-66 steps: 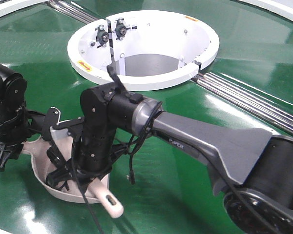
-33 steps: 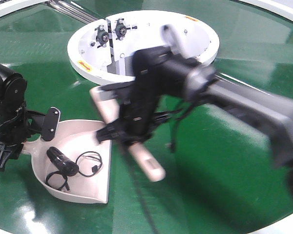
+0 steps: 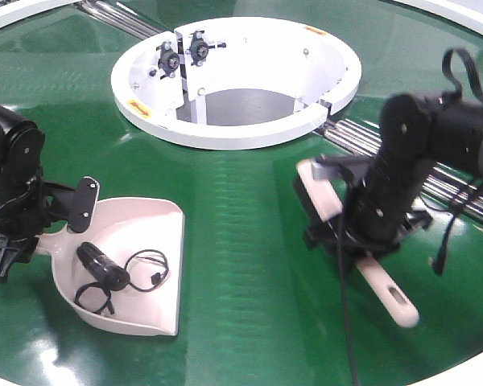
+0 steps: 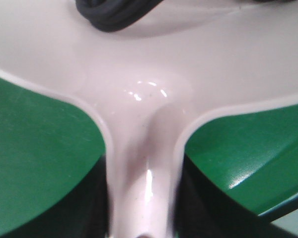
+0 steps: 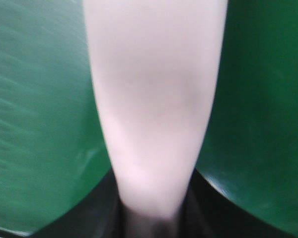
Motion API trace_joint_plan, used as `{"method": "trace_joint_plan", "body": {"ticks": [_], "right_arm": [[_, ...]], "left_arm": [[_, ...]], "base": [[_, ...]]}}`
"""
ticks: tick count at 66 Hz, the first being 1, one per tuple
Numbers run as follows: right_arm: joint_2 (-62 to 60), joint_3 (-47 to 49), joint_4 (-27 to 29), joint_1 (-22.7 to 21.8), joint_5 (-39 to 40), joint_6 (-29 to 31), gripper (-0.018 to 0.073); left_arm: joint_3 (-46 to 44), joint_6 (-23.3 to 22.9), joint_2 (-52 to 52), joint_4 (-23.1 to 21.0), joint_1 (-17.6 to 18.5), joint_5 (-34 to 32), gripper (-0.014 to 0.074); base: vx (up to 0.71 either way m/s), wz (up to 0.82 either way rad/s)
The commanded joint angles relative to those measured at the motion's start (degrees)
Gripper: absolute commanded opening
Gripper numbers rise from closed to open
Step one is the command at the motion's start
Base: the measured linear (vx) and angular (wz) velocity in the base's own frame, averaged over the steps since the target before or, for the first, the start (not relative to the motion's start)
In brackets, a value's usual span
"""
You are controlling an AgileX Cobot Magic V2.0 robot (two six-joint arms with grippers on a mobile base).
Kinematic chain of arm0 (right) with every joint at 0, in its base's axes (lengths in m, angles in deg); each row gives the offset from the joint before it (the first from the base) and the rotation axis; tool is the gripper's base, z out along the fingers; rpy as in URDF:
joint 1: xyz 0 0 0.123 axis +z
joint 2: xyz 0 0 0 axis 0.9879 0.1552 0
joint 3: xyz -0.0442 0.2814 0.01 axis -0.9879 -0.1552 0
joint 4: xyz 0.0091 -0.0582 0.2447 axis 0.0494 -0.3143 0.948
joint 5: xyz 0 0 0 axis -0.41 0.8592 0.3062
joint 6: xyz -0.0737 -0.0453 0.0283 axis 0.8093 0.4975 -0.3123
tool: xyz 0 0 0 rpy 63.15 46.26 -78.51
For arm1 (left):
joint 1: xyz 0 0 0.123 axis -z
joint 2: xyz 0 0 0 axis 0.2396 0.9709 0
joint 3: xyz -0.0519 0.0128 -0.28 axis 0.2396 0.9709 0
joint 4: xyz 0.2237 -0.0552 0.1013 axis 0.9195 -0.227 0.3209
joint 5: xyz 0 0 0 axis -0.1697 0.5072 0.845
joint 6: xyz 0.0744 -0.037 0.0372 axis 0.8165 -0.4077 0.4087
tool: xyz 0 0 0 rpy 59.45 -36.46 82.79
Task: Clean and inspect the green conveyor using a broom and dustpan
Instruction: 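Move the brush back and set it on the belt with the right gripper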
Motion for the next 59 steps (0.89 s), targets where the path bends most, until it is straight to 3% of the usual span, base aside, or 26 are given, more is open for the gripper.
{"method": "trace_joint_plan", "body": {"ticks": [1,59], "right_arm": [[-2.62,-2.09,-0.04,-0.95,2.44,1.23,-0.0004],[-1.21,-4.35,-0.73,-0.91,3.36,0.95,-0.0004]], "left_arm": [[-1.47,0.62,-2.53,0.35,0.29,1.04,-0.0006],[-1.47,0.62,-2.53,0.30,0.29,1.04,-0.0006]], "base": [[0.00,0.00],[0.00,0.00]]}}
